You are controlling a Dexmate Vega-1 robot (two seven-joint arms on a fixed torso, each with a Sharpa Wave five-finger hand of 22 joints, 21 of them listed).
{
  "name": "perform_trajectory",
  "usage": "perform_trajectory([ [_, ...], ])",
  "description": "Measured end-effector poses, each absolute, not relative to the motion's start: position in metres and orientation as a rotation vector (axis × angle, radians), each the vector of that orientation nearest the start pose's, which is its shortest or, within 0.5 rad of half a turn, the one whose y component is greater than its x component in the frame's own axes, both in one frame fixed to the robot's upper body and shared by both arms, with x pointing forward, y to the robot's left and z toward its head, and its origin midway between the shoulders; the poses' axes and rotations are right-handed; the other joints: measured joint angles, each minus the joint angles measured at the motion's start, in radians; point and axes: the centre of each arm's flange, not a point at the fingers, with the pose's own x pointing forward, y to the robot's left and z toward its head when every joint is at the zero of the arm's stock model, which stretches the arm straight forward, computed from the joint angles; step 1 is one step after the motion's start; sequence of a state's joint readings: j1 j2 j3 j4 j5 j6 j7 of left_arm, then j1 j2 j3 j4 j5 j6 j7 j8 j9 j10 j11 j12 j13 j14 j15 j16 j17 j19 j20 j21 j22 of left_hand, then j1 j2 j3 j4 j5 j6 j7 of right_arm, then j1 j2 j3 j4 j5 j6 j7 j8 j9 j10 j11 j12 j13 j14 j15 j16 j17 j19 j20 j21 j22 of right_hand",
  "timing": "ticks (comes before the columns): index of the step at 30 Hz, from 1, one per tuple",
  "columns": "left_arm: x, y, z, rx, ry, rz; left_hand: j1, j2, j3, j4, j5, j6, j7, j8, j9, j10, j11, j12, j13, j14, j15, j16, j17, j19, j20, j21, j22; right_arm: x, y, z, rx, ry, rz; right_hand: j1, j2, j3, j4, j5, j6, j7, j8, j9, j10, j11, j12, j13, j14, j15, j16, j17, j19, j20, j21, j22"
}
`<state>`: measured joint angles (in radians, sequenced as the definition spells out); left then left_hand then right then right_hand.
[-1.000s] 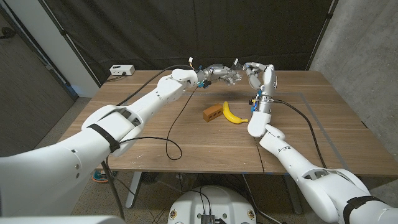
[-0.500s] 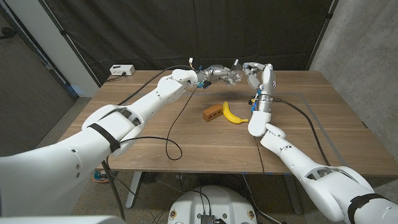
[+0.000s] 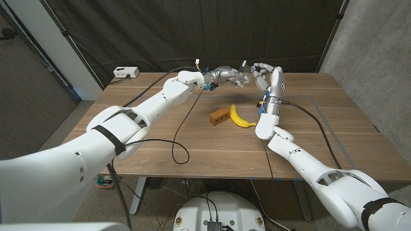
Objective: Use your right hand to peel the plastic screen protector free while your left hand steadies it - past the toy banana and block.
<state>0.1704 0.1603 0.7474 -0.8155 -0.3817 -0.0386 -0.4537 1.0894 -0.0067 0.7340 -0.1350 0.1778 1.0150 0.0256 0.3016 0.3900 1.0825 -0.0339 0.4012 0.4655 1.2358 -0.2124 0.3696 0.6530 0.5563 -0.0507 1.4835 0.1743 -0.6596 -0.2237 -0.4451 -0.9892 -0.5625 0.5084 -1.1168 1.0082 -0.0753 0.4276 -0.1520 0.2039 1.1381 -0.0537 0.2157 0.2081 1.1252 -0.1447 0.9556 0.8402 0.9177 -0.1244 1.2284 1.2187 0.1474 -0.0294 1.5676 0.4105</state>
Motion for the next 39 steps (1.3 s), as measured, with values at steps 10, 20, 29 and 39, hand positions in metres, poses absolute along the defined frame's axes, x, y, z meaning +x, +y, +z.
perform_trajectory([
  [10,0.7,0.04,0.127,0.482,-0.444,-0.768,0.0,0.0,-0.001,0.0,-0.001,0.003,0.003,-0.004,0.0,0.0,0.0,-0.004,0.002,0.0,0.0,-0.004,0.003,0.0,0.0,0.0,0.0,0.623,-0.205,0.015,-0.391,-1.25,-0.634,0.084,0.019,0.037,-0.017,-0.001,0.106,-0.003,0.036,0.005,0.037,-0.002,0.07,0.068,0.037,-0.013,0.02,0.011,0.032,-0.012,0.004,0.01],
  [20,0.703,0.041,0.127,0.484,-0.429,-0.772,0.0,0.0,-0.002,-0.001,0.0,0.004,0.003,-0.004,0.002,0.0,0.0,-0.007,0.004,0.0,0.0,-0.004,0.003,0.0,0.0,0.0,0.0,0.622,-0.205,0.014,-0.438,-1.281,-0.638,0.111,0.013,0.05,-0.018,-0.012,0.113,0.0,0.036,0.001,0.022,-0.017,0.088,0.112,0.037,-0.013,0.022,0.011,0.016,-0.006,0.004,0.027],
  [29,0.706,0.04,0.125,0.47,-0.398,-0.797,0.001,-0.001,0.001,0.001,0.0,0.006,0.001,-0.008,0.002,0.0,0.0,-0.007,0.003,0.0,0.0,-0.004,0.003,0.0,0.0,0.007,0.0,0.625,-0.203,0.016,-0.562,-1.296,-0.652,0.111,0.013,0.054,-0.013,0.004,0.12,0.004,0.038,0.006,0.024,-0.023,0.088,0.113,0.022,-0.009,0.026,0.011,0.011,-0.012,0.009,0.037],
  [39,0.709,0.041,0.124,0.442,-0.37,-0.82,0.0,-0.003,0.001,0.001,0.0,0.011,-0.004,-0.011,0.002,0.0,0.0,-0.009,0.003,0.0,0.0,-0.004,0.003,0.0,0.0,0.007,0.0,0.628,-0.193,0.017,-0.773,-1.321,-0.667,0.116,0.007,0.061,-0.015,0.012,0.122,0.006,0.038,0.005,0.024,-0.022,0.102,0.132,0.022,-0.009,0.033,0.01,0.005,-0.006,0.009,0.046],
])
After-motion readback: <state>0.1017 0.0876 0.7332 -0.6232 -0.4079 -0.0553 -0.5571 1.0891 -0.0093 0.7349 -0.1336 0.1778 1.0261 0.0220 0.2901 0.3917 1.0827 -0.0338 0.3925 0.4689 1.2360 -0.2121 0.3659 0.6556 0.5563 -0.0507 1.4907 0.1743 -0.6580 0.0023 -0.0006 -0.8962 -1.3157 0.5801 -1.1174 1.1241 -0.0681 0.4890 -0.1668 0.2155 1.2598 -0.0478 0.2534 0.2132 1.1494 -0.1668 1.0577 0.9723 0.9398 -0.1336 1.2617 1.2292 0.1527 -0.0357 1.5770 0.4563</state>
